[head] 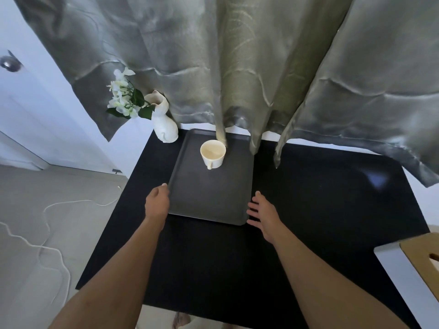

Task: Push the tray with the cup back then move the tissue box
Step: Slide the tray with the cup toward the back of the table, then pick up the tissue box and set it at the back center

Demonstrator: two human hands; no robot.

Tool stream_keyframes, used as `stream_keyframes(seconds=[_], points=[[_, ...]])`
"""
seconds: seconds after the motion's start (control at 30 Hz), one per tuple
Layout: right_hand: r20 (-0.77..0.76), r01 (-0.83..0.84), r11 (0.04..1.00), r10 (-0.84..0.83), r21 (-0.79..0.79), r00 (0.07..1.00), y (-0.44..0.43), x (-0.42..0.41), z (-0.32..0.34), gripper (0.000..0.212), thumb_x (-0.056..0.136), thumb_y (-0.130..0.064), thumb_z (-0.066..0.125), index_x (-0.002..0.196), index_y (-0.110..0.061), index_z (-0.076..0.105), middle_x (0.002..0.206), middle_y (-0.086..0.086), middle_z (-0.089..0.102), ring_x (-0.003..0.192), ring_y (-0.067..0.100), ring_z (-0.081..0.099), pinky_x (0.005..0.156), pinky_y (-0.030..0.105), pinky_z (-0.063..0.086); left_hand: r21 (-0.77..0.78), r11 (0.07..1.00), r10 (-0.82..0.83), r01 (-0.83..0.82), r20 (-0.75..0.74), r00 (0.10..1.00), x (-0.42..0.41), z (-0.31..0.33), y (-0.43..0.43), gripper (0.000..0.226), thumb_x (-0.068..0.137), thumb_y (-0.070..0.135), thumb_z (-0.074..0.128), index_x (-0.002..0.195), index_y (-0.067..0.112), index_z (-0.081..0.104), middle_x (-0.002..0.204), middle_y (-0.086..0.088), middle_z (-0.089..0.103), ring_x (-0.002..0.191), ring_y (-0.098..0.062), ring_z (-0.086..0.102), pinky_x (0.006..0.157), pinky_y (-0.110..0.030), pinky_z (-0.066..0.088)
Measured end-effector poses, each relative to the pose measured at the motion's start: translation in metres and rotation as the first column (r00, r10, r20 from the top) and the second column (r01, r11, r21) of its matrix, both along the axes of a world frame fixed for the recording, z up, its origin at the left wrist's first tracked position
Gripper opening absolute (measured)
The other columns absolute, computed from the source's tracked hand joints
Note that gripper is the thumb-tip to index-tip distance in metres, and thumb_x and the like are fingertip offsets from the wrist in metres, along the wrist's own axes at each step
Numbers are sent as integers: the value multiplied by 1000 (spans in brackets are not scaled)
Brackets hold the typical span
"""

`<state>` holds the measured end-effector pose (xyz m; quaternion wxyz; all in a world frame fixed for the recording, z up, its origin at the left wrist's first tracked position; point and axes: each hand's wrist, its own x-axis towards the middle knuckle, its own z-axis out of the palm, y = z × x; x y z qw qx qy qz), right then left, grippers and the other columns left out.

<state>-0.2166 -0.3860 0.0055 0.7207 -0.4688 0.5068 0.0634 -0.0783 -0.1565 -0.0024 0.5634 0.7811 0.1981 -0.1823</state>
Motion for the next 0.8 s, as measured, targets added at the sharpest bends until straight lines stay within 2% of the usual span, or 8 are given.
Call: stream_keyframes(seconds=[0.07, 0.13, 0.27, 0.37, 0.43, 0.5, 0.57, 0.8], points=[[-2, -28, 999, 28, -41, 1000, -2, 8, 5, 48, 99, -42, 44, 139, -16, 48, 130, 8, 59, 118, 26, 57, 104, 50, 46, -21, 999, -37, 38, 36, 999, 4, 4, -5, 28, 95, 38, 47, 97, 16, 64, 97, -7, 68, 99, -28, 64, 92, -43, 48], [5, -54, 995, 55, -85, 998, -4, 16, 9, 43, 99, -43, 44, 132, -17, 53, 114, 3, 61, 107, 22, 59, 101, 48, 48, -38, 993, -107, 111, 92, 990, 5, 9, -14, 24, 97, 36, 48, 91, 18, 63, 93, -4, 67, 92, -25, 64, 88, -41, 49], [20, -101, 975, 107, -196, 994, 0, 14, 26, 26, 101, -41, 42, 113, -23, 56, 99, -1, 61, 96, 18, 61, 96, 44, 50, 36, 957, -291, 289, 160, 943, -5, 25, -26, 21, 98, 33, 47, 90, 22, 62, 98, -7, 69, 96, -28, 67, 89, -41, 50], [12, -125, 943, 135, -310, 991, 7, 2, 38, 24, 101, -36, 43, 107, -18, 58, 99, 2, 64, 91, 16, 62, 84, 36, 52, 298, 845, -513, 443, 221, 830, -16, 36, -27, 29, 98, 36, 45, 99, 16, 66, 95, -7, 71, 92, -28, 67, 84, -39, 50], [4, -152, 918, 164, -365, 986, 11, -9, 46, 27, 101, -33, 43, 103, -14, 62, 92, 4, 65, 81, 16, 61, 75, 33, 51, 432, 765, -611, 477, 255, 749, -27, 45, -24, 30, 98, 37, 46, 94, 15, 65, 88, -3, 70, 84, -23, 65, 78, -37, 49], [-6, -180, 895, 194, -409, 981, 15, -19, 52, 28, 102, -31, 42, 99, -13, 63, 84, 5, 62, 73, 16, 58, 68, 30, 49, 473, 737, -648, 483, 291, 704, -37, 52, -21, 27, 99, 35, 48, 85, 15, 62, 80, -2, 68, 74, -18, 63, 70, -33, 45], [-14, -190, 877, 205, -440, 979, 20, -28, 57, 28, 102, -30, 41, 96, -13, 63, 80, 5, 60, 70, 15, 55, 67, 30, 48, 502, 719, -670, 481, 315, 672, -47, 57, -15, 25, 98, 33, 49, 82, 17, 60, 75, 1, 67, 71, -17, 63, 70, -34, 47], [-55, -145, 852, 136, -503, 989, 23, -93, 67, 30, 102, -33, 42, 98, -13, 64, 83, 5, 61, 70, 15, 56, 67, 29, 48, 538, 645, -751, 542, 313, 582, -85, 71, -12, 21, 98, 29, 50, 94, 14, 64, 76, 7, 60, 79, -18, 61, 77, -36, 49]])
